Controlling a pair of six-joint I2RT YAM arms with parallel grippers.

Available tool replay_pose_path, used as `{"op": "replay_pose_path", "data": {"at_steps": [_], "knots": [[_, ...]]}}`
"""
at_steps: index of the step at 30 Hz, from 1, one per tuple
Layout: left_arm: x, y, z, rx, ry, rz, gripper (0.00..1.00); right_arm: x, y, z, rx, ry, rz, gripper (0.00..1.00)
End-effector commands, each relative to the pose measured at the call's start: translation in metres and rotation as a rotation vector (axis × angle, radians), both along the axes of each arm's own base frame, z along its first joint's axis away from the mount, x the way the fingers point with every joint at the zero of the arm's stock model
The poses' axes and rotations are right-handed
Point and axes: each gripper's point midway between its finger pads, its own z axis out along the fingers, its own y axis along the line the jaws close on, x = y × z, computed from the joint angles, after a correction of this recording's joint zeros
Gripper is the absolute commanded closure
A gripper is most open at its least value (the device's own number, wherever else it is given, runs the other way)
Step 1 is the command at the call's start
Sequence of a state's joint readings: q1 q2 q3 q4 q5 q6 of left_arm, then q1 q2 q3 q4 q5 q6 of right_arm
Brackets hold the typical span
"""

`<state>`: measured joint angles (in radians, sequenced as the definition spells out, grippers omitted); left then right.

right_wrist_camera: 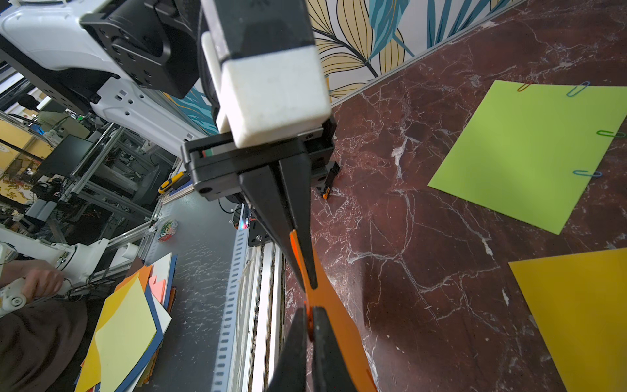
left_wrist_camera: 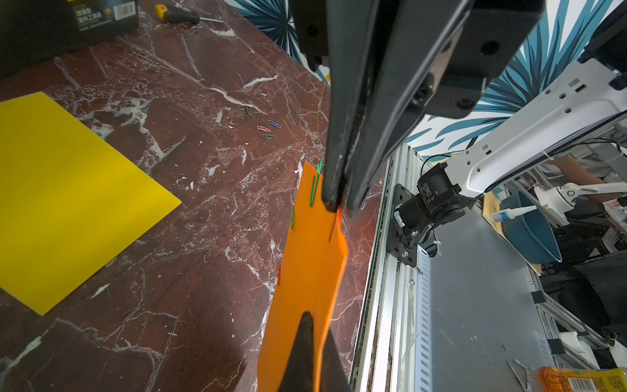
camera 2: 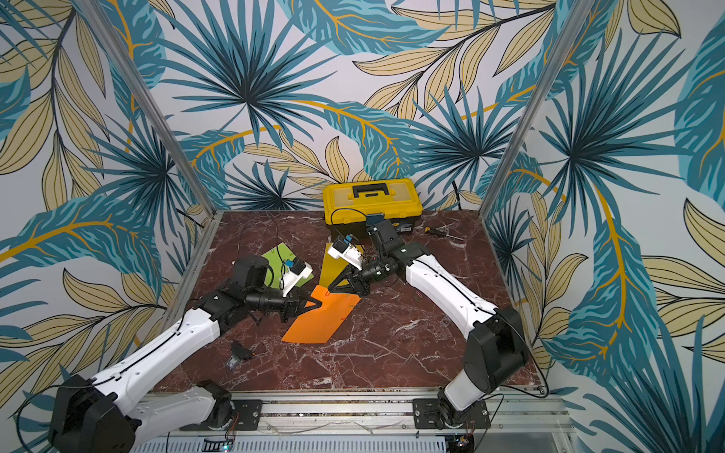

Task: Unclip the paperclips from the documents
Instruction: Remove the paper clip from the document.

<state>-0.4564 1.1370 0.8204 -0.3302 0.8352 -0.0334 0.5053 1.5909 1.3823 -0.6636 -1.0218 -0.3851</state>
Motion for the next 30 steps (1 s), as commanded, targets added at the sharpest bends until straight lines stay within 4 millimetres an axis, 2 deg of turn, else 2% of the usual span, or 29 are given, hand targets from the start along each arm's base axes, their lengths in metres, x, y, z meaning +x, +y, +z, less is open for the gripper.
{"op": "replay_pose_path", "data": {"at_steps": [1, 14, 30], "knots": [[-0.005, 0.003, -0.003, -0.005, 0.005, -0.012, 1.00, -0.001, 0.000, 0.006, 0.009, -0.001, 0.006, 0.92], [-0.006, 0.003, -0.004, -0.003, 0.008, -0.012, 1.00, 0.002, 0.000, 0.006, 0.004, 0.001, -0.006, 1.00], [-0.007, 0.004, -0.006, 0.003, 0.010, -0.012, 1.00, 0.010, -0.004, 0.010, 0.009, -0.006, -0.038, 1.00]]}}
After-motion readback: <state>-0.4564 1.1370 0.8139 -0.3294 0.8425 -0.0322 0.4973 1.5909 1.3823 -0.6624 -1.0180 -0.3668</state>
